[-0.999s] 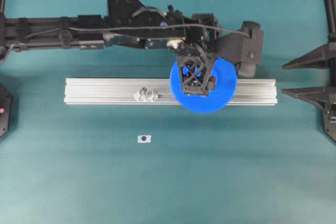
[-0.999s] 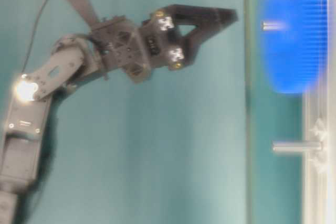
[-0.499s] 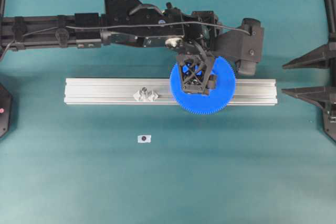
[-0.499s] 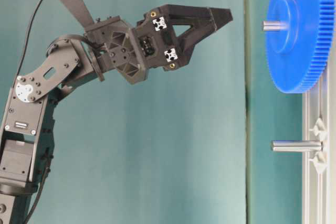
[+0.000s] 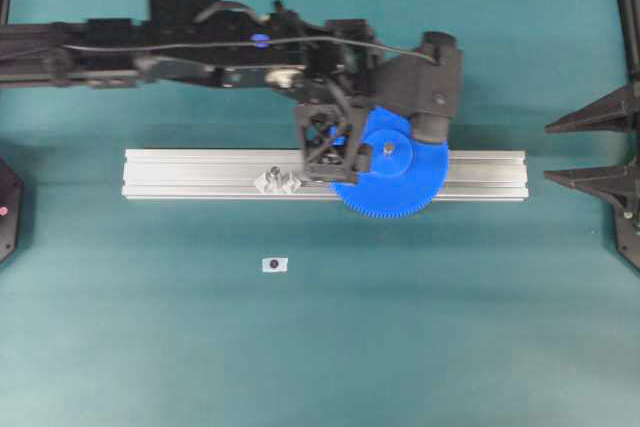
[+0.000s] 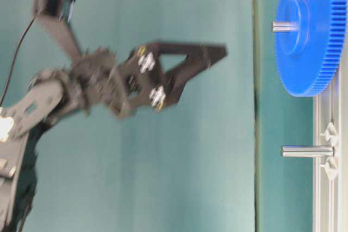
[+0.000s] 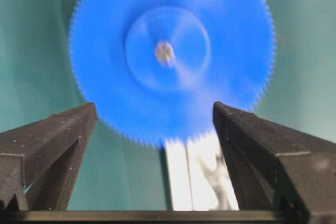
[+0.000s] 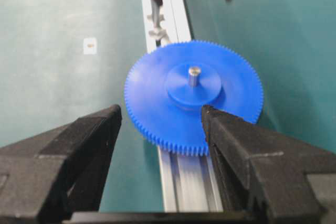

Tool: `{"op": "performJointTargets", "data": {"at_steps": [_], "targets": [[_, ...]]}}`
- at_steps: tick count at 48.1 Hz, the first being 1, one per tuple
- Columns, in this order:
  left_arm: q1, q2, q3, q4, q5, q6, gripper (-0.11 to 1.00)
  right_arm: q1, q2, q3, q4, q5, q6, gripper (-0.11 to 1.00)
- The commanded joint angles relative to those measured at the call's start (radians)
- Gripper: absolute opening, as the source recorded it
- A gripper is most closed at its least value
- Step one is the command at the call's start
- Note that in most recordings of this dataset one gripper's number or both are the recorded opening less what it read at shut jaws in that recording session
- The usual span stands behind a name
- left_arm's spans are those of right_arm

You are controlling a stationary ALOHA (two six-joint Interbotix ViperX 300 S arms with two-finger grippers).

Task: Insert the large gear onto the shaft.
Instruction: 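Open the left gripper and withdraw it from the seated gear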

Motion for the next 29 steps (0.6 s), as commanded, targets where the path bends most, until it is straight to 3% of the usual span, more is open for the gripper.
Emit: {"op": "performJointTargets", "data": {"at_steps": [1,15,29], "targets": [[-0.005,-0.080,0.026,0.005,-0.009,-0.012,0.91,-0.002,0.006,-0.014,0.002,-0.002,0.009,0.69],[-0.012,-0.218,0.167,0.002,-0.127,-0.049,0.91,-0.015,0.003,-0.012,0.002,-0.002,0.008,0.69],[-0.044,-0.327,0.333,0.002,-0.249,-0.155,0.91,-0.018,-0.008,-0.014,0.002,0.028,0.009,0.69]]}}
